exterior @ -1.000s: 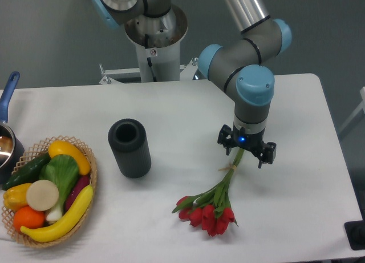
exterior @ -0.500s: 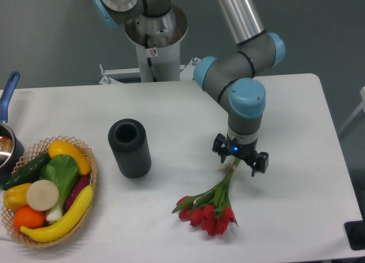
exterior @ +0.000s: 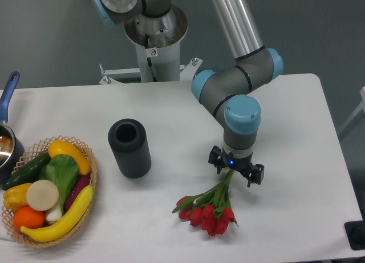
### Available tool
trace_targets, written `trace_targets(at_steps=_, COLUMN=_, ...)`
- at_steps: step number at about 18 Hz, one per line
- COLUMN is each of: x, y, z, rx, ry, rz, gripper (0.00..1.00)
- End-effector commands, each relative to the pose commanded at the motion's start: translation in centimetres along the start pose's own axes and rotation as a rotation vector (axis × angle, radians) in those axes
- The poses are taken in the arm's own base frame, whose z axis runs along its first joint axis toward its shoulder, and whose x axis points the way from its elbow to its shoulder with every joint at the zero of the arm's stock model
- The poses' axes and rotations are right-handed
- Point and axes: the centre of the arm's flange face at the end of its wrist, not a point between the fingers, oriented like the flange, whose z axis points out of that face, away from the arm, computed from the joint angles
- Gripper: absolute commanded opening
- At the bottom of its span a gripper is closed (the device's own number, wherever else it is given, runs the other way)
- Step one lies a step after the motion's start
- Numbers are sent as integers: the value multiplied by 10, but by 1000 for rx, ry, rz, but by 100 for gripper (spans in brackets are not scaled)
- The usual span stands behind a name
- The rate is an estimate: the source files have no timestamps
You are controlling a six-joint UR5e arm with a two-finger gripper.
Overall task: Pick up the flowers from the table
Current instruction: 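Lower the open gripper down onto the tulip stems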
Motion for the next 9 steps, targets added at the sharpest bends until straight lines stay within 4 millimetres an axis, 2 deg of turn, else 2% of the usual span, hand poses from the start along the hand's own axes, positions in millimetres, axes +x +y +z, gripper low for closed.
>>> trace_targets(at_steps=5, x=1, y=1, z=6, rx=-8, ry=8, rz=1, gripper=82)
trace_targets(at_steps=9, x=2, y=0, z=6, rx=-8, ry=8, rz=3, gripper=81)
